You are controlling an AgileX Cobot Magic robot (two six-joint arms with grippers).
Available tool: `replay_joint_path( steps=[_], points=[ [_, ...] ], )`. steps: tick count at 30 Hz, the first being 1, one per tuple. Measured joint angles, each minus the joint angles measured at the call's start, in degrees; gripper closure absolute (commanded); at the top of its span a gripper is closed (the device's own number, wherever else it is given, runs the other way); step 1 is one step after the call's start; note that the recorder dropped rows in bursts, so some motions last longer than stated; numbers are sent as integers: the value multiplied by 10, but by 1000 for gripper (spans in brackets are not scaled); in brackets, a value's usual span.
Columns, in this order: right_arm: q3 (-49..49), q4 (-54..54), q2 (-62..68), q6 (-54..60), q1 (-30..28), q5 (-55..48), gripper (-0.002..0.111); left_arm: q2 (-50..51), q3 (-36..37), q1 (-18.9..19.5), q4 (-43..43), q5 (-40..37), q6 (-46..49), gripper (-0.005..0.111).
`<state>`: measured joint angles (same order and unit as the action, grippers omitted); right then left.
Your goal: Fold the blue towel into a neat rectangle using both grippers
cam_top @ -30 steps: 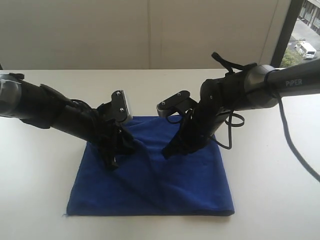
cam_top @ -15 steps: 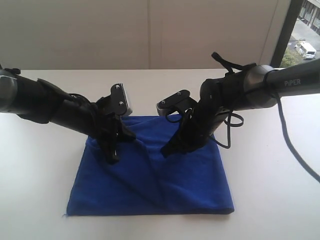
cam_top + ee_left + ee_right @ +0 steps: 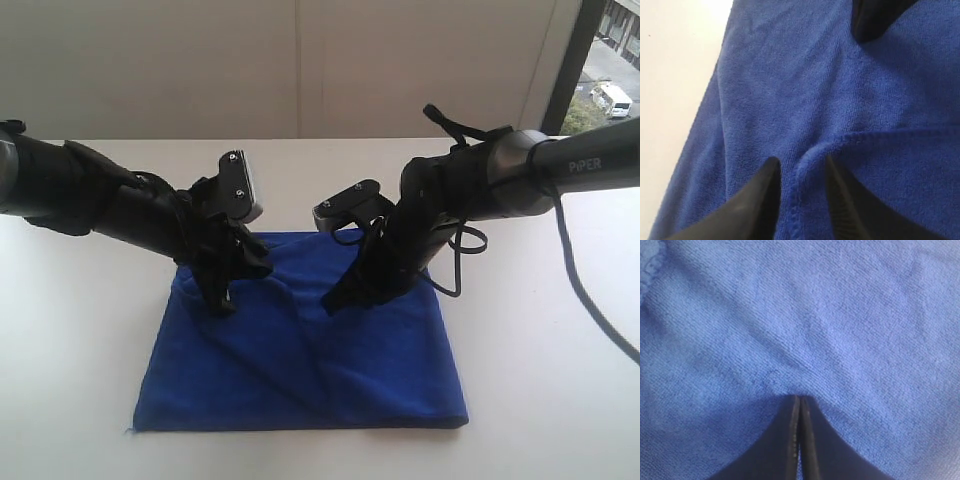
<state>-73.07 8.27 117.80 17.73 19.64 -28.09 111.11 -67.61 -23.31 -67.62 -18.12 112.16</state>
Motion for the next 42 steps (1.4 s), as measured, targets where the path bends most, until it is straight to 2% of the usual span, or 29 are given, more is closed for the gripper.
replay_joint_path(
  steps=[6, 11, 14, 18, 21, 25, 27, 35, 42],
  points=[
    [0, 0, 1, 0, 0, 0, 108, 31, 0, 0, 1, 18, 0, 57],
    [0, 0, 1, 0, 0, 0, 108, 38, 0, 0, 1, 28, 0, 84],
    [0, 0, 1, 0, 0, 0, 108, 38, 0, 0, 1, 25, 0, 90],
    [0, 0, 1, 0, 0, 0, 108, 38, 0, 0, 8, 15, 0, 107],
    [0, 0, 1, 0, 0, 0, 108, 38, 0, 0, 66, 10, -43, 107],
    [0, 0, 1, 0, 0, -1, 108, 16, -2, 0, 270, -51, -203, 107],
    [0, 0, 1, 0, 0, -1, 108, 2, -2, 0, 321, -80, -242, 107],
    [0, 0, 1, 0, 0, -1, 108, -42, -2, 0, 372, -167, -266, 107],
    [0, 0, 1, 0, 0, -1, 108, -49, -2, 0, 477, -266, -335, 107]
  ],
)
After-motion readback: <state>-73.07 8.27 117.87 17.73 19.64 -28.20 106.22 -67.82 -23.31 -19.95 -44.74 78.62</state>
